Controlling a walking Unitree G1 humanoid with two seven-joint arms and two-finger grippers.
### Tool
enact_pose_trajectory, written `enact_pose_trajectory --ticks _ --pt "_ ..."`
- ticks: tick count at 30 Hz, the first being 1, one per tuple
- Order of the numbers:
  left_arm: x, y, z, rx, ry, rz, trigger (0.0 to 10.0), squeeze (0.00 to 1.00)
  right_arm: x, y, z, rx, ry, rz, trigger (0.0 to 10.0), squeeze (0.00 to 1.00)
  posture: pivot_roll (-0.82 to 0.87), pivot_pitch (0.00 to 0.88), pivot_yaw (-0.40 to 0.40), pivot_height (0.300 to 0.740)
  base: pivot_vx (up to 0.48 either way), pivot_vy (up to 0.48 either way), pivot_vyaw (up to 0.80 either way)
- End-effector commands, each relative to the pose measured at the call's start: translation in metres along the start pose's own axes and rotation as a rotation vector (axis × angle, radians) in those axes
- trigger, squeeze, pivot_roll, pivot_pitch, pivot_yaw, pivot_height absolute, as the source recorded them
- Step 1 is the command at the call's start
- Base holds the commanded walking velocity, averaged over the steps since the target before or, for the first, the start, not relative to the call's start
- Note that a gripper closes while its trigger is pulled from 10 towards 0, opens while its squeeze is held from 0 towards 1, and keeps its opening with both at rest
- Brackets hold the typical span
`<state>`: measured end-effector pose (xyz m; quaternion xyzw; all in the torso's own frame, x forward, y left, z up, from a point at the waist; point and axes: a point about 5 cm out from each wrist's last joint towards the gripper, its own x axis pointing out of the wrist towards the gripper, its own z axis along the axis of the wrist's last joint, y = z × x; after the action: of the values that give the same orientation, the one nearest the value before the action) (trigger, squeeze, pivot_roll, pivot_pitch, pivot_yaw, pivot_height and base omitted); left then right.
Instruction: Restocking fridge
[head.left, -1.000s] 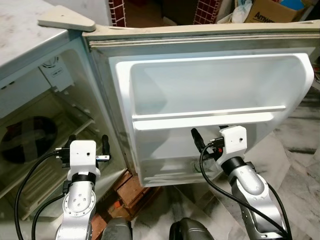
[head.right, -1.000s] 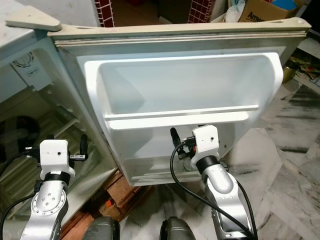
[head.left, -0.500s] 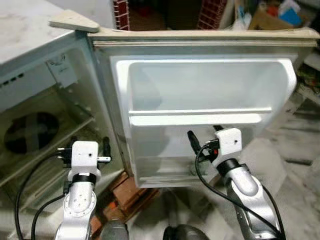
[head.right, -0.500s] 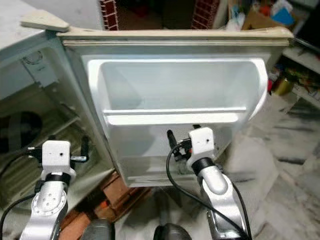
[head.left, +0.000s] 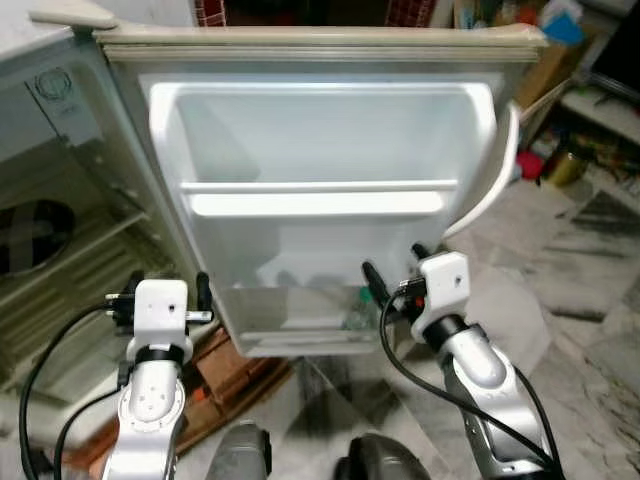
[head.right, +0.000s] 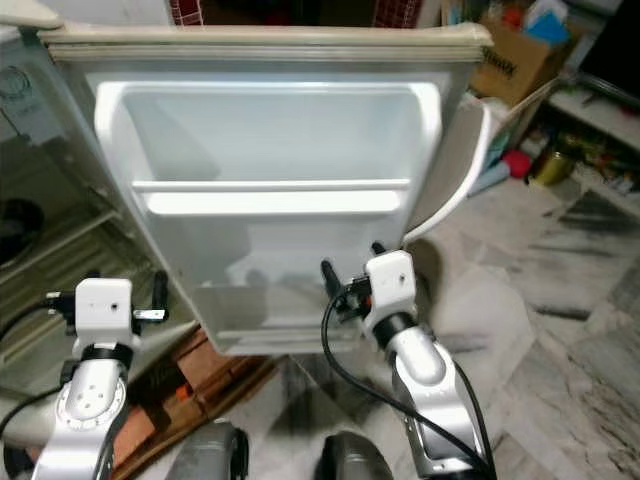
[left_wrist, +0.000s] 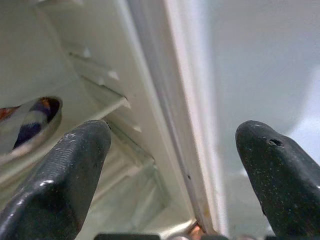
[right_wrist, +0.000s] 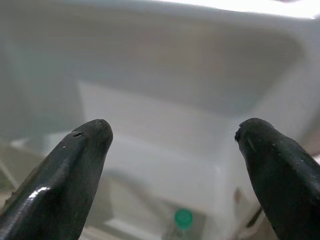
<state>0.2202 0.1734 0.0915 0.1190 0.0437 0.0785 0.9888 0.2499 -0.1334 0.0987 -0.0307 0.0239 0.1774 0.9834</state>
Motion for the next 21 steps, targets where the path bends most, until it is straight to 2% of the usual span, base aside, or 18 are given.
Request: enact_pose_trajectory --ticks 1,5,10,18,21 --pt "-0.003 -0.003 -0.002 0.001 0.013 -0.009 10.0 0.00 -0.003 -0.003 -0.002 0.004 0.007 0.000 10.0 0.00 0.12 0.113 -0.018 0.740 -0.255 -0.345 0.00" --pt "-0.003 -0.004 -0.003 0.007 0.014 -0.012 10.0 0.00 -0.002 -0.004 -0.002 -0.003 0.006 0.000 10.0 0.00 0.12 0.114 -0.019 0.740 -0.254 -0.346 0.00" --pt "-0.005 -0.008 -0.005 0.016 0.025 -0.035 10.0 0.00 0.000 -0.016 0.005 -0.044 -0.036 -0.066 10.0 0.00 0.12 0.110 -0.021 0.740 0.000 -0.352 0.00" --pt "-0.003 -0.011 -0.008 0.027 0.043 -0.055 10.0 0.00 0.007 -0.019 0.005 -0.031 -0.043 -0.099 10.0 0.00 0.13 0.101 -0.022 0.740 0.000 -0.333 0.00" --pt "-0.004 -0.014 -0.011 0.039 0.054 -0.064 10.0 0.00 0.010 -0.019 0.007 -0.094 -0.051 -0.092 10.0 0.00 0.13 0.098 -0.022 0.740 0.000 -0.271 0.00"
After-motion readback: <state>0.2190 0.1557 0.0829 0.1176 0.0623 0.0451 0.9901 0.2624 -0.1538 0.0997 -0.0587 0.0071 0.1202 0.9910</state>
